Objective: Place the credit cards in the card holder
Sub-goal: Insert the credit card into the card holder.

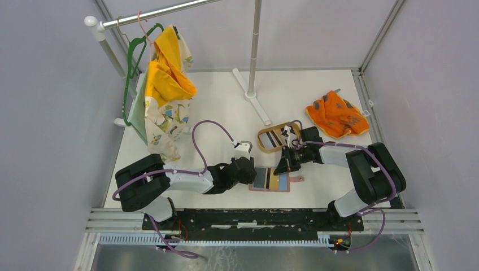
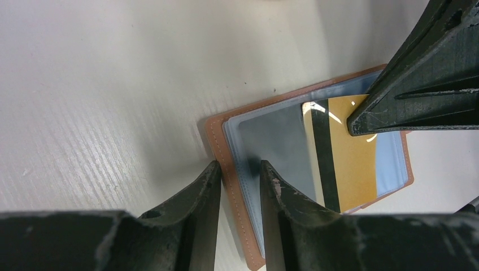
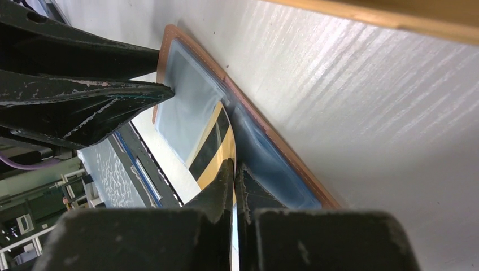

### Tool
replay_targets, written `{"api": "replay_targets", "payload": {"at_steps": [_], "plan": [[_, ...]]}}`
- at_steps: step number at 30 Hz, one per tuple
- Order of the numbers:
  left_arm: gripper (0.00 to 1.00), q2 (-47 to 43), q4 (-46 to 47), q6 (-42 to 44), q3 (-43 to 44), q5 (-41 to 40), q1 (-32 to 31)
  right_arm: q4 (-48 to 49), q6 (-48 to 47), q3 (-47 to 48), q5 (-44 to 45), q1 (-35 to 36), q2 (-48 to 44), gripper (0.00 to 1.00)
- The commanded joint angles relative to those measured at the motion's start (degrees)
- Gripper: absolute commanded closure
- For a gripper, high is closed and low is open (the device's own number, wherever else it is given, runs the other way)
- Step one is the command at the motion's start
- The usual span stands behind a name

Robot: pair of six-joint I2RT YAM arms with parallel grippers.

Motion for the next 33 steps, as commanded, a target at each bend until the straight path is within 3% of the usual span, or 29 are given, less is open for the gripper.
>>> {"api": "replay_targets", "payload": {"at_steps": [1,33], "plan": [[0.64,1.0,-0.6,0.9,1.3,0.3,-1.0,-0.9,-1.2,-1.3,8.6,-1.2,0.3,1.00],[0.65,-0.7,5.0,2.9,-0.8,2.7,-1.2,-9.4,-2.9,3.7,13.1,-0.6,6.8,1.00]]}}
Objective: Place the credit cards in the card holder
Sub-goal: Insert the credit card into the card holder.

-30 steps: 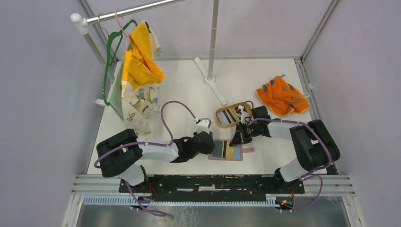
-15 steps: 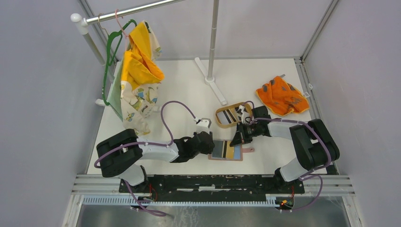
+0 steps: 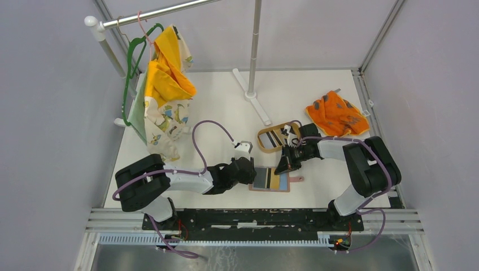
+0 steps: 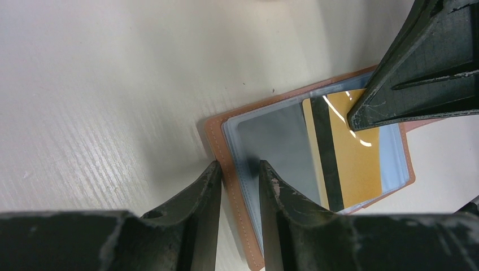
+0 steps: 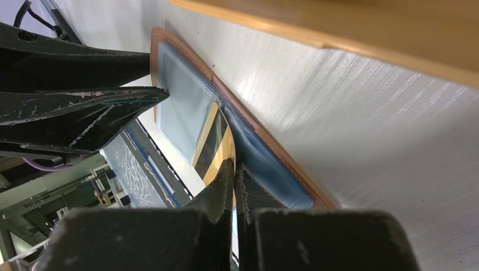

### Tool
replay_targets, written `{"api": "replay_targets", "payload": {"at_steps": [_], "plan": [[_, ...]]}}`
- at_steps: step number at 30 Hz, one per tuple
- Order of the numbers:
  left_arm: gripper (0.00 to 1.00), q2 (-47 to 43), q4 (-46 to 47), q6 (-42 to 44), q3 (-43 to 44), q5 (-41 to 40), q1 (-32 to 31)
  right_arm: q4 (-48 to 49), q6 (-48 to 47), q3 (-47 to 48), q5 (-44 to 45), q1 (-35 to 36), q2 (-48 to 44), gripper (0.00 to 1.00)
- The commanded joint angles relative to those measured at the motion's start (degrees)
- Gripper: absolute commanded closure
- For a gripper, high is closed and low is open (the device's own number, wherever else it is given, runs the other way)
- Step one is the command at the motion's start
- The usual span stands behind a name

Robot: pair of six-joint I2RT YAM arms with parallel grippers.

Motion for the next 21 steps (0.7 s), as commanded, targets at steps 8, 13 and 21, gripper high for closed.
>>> {"api": "replay_targets", "payload": {"at_steps": [8,13,21], "plan": [[0.65,0.5,6.2,3.1,-0.3,4.4,-1.7,-1.5,-2.0,0.4,12.4,1.8,3.3,1.00],[0.65,0.9,6.6,3.3,0.0,4.9,-1.8,0.1,-0.5,0.7,11.3,2.8,3.5,1.00],[0.65,1.8,6.6,3.4,0.6,5.0,-1.9,1.5,0.4,1.2,8.8,3.7,3.9,1.00]]}}
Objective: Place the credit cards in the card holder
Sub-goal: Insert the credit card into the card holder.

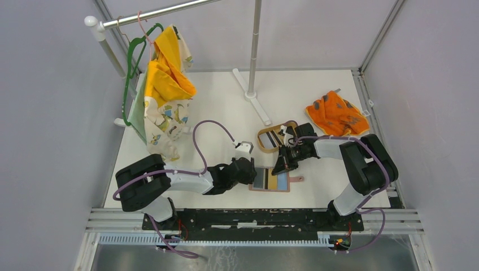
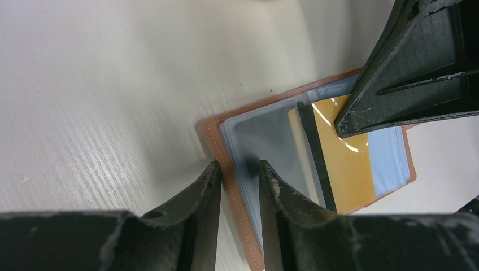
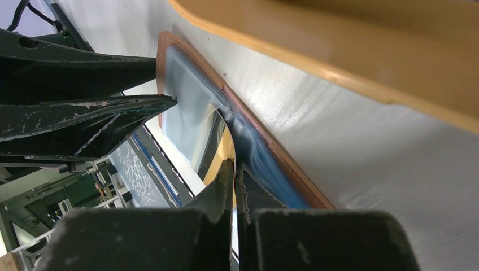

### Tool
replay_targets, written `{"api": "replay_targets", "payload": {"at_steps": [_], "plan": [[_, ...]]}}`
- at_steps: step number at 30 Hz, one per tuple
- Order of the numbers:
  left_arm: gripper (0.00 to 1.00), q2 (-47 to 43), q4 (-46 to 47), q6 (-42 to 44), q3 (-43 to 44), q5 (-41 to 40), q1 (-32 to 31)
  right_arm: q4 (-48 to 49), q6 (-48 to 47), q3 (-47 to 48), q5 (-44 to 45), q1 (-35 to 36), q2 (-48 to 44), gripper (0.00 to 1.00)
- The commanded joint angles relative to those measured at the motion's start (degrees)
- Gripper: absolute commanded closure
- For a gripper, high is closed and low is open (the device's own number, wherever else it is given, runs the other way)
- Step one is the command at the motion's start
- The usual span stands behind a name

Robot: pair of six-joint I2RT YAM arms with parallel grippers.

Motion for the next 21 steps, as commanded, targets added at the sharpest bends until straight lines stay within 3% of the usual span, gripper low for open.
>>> {"api": "replay_targets", "payload": {"at_steps": [1,6,13,21], "plan": [[0.65,1.6,5.2,2.1,1.0,4.7,-1.7,1.2,-1.4,-0.3,8.5,1.2,2.1,1.00],[0.65,1.7,5.2,2.0,1.1,4.7,-1.7,4.1,0.4,-1.6,7.5,1.2,0.4,1.00],[0.64,2.2,4.9,2.0,2.0,5.0,-1.7,9.7,3.0,-1.6,3.0,1.2,2.6,0.91],[0.56,1.4,2.3,2.1,3.8,4.3,-1.7,11.0,2.2,-1.1,-0.3,1.2,2.7,0.73]]}}
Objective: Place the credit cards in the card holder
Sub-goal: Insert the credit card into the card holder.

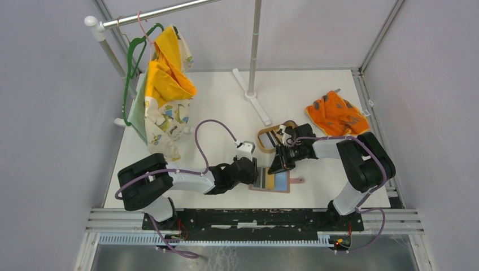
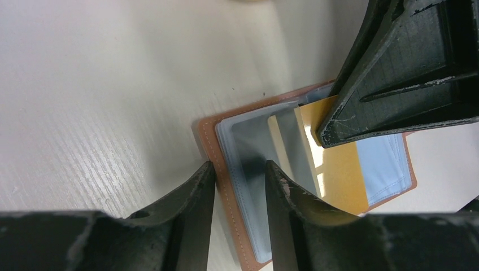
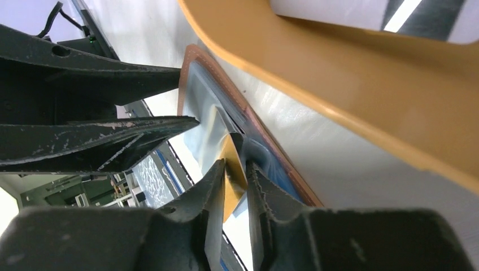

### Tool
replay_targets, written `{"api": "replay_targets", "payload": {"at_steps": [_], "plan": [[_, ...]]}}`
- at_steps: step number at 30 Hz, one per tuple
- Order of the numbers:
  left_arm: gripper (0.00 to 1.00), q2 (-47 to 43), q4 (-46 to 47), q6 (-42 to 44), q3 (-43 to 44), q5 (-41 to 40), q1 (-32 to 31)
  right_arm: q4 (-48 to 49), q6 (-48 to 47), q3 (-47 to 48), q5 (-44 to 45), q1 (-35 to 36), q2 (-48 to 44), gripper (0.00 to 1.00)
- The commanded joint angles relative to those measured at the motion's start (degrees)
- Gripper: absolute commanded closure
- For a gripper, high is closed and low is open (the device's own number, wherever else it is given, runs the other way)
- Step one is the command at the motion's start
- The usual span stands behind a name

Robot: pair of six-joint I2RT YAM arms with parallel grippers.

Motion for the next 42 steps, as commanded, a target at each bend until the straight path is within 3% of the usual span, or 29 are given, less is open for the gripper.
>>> {"api": "replay_targets", "payload": {"at_steps": [1,4,7,15,22,26,34,42], "plan": [[0.53,-0.3,0.3,1.2,3.6,3.8,-1.7,3.8,-2.7,0.0,3.2,0.6,0.5,0.69],[0.49,-3.6,-3.0,1.5,4.2,2.4,-1.8,3.1,-4.7,0.0,2.6,0.5,-0.4,0.62],[0.49,-7.7,-5.4,1.8,4.2,2.2,-1.7,2.8,-6.0,-0.1,2.2,0.3,-1.0,0.61],[0.59,-13.2,-1.2,0.6,4.3,7.2,-3.5,2.6,-6.4,-0.1,1.9,0.1,-0.2,0.61],[0.67,-4.9,-1.1,-2.6,10.2,3.7,-7.7,2.7,-6.3,-0.1,2.2,0.0,0.5,0.62],[0.72,1.8,-6.3,-4.8,17.3,-2.0,-10.7,2.4,-6.5,0.0,2.5,-0.1,0.4,0.62],[0.77,15.0,-26.4,-8.0,34.5,-12.8,-14.3,2.2,-6.6,0.1,2.7,-0.5,0.7,0.62],[0.77,19.6,-30.4,-9.0,38.5,-15.3,-14.3,2.0,-6.8,0.1,2.8,-0.6,0.9,0.62]]}}
